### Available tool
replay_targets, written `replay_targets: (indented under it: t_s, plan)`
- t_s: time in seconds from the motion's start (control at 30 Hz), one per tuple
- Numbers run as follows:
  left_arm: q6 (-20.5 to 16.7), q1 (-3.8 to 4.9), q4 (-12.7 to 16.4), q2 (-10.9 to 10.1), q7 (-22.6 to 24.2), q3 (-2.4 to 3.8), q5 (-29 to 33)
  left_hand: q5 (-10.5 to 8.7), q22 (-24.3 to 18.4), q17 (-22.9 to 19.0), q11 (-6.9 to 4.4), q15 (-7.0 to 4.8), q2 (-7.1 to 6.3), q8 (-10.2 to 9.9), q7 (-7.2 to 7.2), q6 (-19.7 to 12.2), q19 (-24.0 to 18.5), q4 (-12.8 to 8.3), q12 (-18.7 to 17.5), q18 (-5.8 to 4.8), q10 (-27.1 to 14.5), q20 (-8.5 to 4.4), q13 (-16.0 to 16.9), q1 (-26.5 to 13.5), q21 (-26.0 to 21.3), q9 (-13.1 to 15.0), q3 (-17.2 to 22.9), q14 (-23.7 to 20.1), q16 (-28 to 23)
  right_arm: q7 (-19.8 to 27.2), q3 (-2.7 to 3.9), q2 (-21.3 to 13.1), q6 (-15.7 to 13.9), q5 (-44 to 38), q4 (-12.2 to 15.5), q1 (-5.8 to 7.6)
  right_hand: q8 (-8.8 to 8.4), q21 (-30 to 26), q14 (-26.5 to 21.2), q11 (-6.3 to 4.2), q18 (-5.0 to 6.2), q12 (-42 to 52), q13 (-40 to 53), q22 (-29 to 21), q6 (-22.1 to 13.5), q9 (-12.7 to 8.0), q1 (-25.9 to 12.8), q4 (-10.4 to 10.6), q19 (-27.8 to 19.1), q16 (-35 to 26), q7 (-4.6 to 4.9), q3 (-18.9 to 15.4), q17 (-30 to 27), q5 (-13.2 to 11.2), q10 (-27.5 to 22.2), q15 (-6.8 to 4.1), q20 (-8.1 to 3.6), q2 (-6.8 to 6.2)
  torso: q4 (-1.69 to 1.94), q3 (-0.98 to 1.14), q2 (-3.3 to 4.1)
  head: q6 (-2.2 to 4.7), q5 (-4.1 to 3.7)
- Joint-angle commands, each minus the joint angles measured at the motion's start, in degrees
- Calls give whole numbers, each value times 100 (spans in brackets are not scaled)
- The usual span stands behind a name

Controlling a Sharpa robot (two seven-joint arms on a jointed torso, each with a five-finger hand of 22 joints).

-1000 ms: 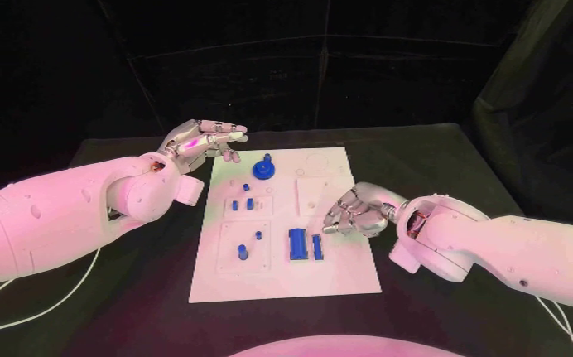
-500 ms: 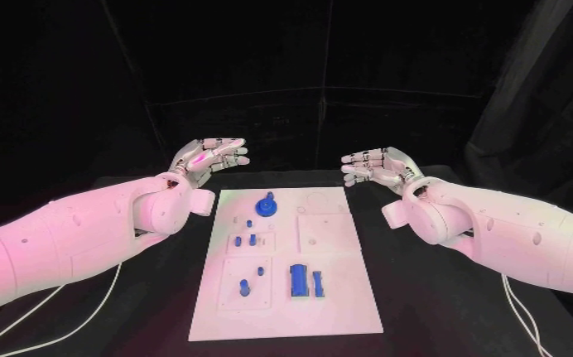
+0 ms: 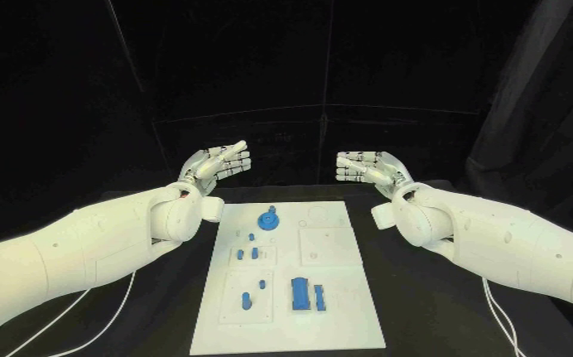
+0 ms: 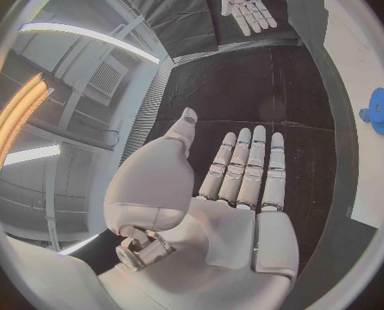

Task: Assemble the parts on the task board

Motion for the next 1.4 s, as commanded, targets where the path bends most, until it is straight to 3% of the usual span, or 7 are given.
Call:
replay_targets:
  t_s: [0.03,0.13,0.27,0.3,0.67,0.7,1.4]
  plan:
    - [-279,-48,171,-46,23,58,-101,-122,-424,-210,-258,-223,11,-194,-251,-1461,-1078,78,-586,-311,-1526,-431,-165,-1952,-199,-176,-235,-1375,-382,76,2,-21,-300,119,190,-12,-167,-564,-1636,-267,-313,-166,-173,-507,-1421,-358,-2208,18,-1427,-162,-270,273,-411,-483,-1611,-218,-390,-194,110,54,5,-25,68]
    - [-646,-161,463,-137,39,171,-217,-122,-532,-643,-324,-680,11,-194,-314,-1833,-1353,78,-586,-344,-1916,-539,-165,-2451,-607,-176,-235,-1726,-476,166,-2,-88,-667,272,484,-52,-167,-564,-2032,-332,-343,-166,-173,-630,-1767,-358,-2741,18,-1773,-162,-337,339,-411,-483,-2001,-661,-483,-194,139,68,5,-32,90]
    - [-1255,-349,948,-287,66,357,-409,-122,-642,-643,-788,-680,11,-194,-763,-2211,-1632,78,-586,-384,-2311,-651,-165,-2955,-607,-176,-235,-2083,-578,316,-7,-199,-1277,525,972,-119,-167,-564,-2446,-400,-401,-166,-173,-758,-2128,-358,-3300,18,-2134,-162,-405,399,-411,-483,-2410,-661,-582,-194,139,68,5,-32,90]
    - [-1435,-404,1092,-332,74,412,-466,-122,-668,-643,-788,-680,11,-194,-763,-2298,-1697,78,-586,-435,-2403,-677,-165,-3073,-607,-176,-235,-2164,-602,360,-8,-232,-1456,599,1115,-139,-167,-564,-2551,-814,-438,-166,-173,-790,-2217,-358,-3440,18,-2225,-162,-822,422,-411,-483,-2512,-661,-605,-194,139,68,5,-32,90]
    - [-3023,-893,2356,-724,143,898,-967,-122,-888,-643,-788,-680,11,-194,-763,-3062,-2258,78,-586,-901,-3198,-901,-165,-4090,-607,-176,-235,-2880,-1168,669,-19,-461,-2708,1119,2118,-277,-167,-564,-3403,-814,-526,-166,-173,-1054,-2958,-358,-4593,18,-2965,-162,-822,836,-411,-483,-3351,-661,-1182,-194,139,68,5,-32,90]
    - [-3143,-930,2451,-753,148,935,-1005,-122,-1295,-643,-788,-680,11,-194,-763,-3118,-2301,78,-586,-901,-3257,-1311,-165,-4168,-607,-176,-235,-2935,-1168,685,-20,-473,-2775,1147,2172,-285,-167,-564,-3468,-814,-928,-166,-173,-1075,-3015,-358,-4680,18,-3021,-162,-822,836,-411,-483,-3417,-661,-1182,-194,139,68,5,-32,90]
    - [-3350,-993,2616,-804,157,998,-1070,-122,-1295,-643,-788,-680,11,-194,-763,-3899,-2859,78,-586,-901,-4070,-1311,-165,-5208,-607,-176,-235,-3663,-1168,698,-20,-482,-2827,1168,2213,-290,-167,-564,-4335,-814,-928,-166,-173,-1541,-3769,-358,-5857,18,-3782,-162,-822,836,-411,-483,-4275,-661,-1182,-194,139,68,5,-32,90]
